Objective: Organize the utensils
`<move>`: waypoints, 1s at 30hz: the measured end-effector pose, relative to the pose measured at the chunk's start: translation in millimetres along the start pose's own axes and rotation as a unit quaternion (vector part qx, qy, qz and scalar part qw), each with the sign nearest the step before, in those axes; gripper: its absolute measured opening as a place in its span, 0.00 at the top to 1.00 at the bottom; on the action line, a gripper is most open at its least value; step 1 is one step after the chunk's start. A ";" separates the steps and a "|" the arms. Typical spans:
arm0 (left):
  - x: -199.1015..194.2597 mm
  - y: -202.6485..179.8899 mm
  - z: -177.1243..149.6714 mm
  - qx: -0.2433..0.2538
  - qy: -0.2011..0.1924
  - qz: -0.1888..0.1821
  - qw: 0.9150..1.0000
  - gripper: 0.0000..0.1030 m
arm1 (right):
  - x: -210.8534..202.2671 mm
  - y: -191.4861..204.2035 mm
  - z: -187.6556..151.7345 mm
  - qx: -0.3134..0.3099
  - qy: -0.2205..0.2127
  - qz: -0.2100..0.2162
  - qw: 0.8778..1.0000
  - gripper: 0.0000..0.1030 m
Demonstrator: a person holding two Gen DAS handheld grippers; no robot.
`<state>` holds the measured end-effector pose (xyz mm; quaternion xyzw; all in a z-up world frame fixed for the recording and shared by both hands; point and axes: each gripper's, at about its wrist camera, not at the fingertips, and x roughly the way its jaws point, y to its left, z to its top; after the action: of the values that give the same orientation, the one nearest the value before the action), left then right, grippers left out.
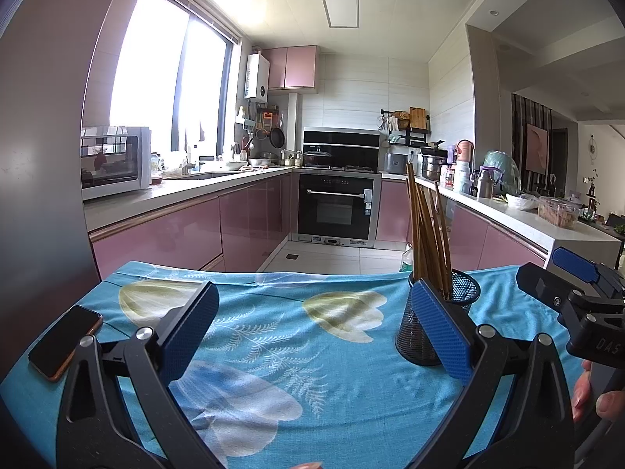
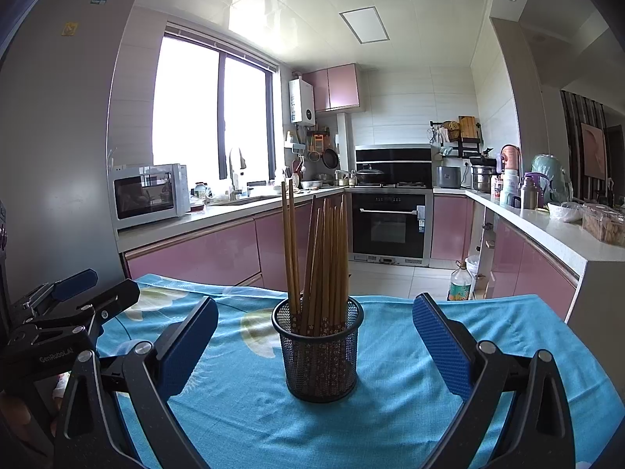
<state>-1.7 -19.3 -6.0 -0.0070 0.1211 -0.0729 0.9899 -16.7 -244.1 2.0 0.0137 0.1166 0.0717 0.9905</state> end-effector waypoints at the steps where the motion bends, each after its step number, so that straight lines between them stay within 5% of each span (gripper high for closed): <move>1: 0.1 0.4 0.1 0.001 0.000 0.000 1.000 0.05 | -0.6 -0.2 0.0 0.000 -0.001 0.000 1.000 0.06; 30: -0.9 -3.0 -1.9 0.001 0.002 -0.002 1.000 0.05 | -0.5 1.0 -0.5 0.001 0.001 0.000 1.000 0.06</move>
<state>-3.4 -22.1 -7.6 -0.0062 0.1229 -0.0746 0.9896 -17.5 -243.1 1.7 0.0150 0.1175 0.0715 0.9904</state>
